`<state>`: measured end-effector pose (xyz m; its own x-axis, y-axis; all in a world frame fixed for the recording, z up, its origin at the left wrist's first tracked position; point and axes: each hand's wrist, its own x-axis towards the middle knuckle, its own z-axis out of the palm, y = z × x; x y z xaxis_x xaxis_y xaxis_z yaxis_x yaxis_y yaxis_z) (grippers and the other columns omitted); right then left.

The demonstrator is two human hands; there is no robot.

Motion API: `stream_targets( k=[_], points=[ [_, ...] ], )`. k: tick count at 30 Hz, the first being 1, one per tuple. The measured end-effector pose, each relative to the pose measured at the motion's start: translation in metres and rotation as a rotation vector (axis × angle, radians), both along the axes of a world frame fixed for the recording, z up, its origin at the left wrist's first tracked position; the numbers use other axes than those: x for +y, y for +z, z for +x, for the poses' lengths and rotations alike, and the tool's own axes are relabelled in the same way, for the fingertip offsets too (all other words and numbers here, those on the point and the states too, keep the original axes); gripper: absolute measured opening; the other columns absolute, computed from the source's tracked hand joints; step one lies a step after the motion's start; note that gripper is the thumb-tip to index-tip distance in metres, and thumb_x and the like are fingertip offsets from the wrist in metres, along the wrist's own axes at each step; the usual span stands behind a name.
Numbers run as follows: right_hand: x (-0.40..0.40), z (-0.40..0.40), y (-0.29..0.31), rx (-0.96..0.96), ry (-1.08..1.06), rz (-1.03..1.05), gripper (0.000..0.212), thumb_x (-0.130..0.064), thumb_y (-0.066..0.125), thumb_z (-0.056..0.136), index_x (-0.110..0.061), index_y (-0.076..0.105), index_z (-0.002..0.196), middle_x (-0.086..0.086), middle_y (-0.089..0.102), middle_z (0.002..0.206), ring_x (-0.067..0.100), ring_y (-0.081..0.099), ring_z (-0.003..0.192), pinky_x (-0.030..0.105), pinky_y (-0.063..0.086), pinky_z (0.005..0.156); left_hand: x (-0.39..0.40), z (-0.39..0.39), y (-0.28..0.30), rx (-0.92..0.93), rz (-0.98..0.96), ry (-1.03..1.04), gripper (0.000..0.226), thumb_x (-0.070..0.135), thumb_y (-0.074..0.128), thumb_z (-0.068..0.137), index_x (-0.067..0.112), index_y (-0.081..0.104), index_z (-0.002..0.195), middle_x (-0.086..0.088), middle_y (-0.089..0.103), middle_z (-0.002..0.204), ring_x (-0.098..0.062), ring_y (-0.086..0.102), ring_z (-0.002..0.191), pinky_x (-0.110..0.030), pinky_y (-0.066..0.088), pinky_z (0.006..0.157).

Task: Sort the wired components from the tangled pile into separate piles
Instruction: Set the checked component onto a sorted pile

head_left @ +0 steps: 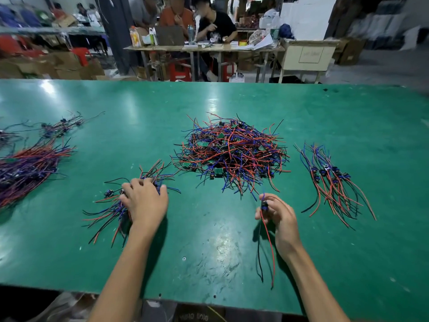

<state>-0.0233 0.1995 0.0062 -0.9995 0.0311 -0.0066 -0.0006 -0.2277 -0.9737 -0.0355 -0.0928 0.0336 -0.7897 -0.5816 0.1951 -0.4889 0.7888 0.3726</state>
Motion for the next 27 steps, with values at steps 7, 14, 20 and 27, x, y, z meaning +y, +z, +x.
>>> stream_targets(
  k=[7,14,20,27],
  points=[
    [0.002,-0.003,-0.001,0.012,0.021,-0.138,0.015,-0.012,0.040,0.104,-0.011,0.054,0.098,0.025,0.070,0.070,0.015,0.048,0.050,0.020,0.038,0.047,0.089,0.019,0.007,0.095,0.582,-0.618,0.025,0.036,0.054,0.103,0.020,0.072,0.107,0.006,0.073,0.099,-0.009,0.066,0.086,-0.011,0.045,0.072],
    [-0.007,-0.004,-0.015,0.053,0.033,-0.034,0.016,-0.016,0.049,0.105,-0.019,0.063,0.097,0.003,0.067,0.071,0.009,0.058,0.055,0.019,0.045,0.046,0.160,0.026,-0.006,0.196,0.806,-0.747,0.021,0.034,0.068,0.095,0.034,0.075,0.115,0.009,0.078,0.083,-0.003,0.072,0.074,-0.027,0.059,0.075],
    [-0.008,-0.001,-0.016,0.087,0.154,0.091,0.021,-0.023,0.055,0.095,-0.026,0.064,0.113,0.021,0.075,0.089,0.032,0.069,0.071,0.037,0.057,0.063,0.157,0.024,-0.018,0.244,0.832,-0.535,0.020,0.028,0.078,0.083,0.026,0.080,0.103,0.010,0.078,0.083,0.005,0.072,0.073,-0.030,0.061,0.078],
    [-0.011,0.001,-0.014,0.126,0.011,0.225,0.012,-0.038,0.067,0.093,-0.027,0.070,0.096,0.014,0.061,0.055,0.027,0.060,0.044,0.030,0.050,0.046,0.158,0.035,-0.026,0.279,1.000,-0.638,0.019,0.034,0.076,0.086,0.037,0.065,0.101,0.008,0.077,0.076,-0.013,0.074,0.062,-0.030,0.059,0.058]
  ],
)
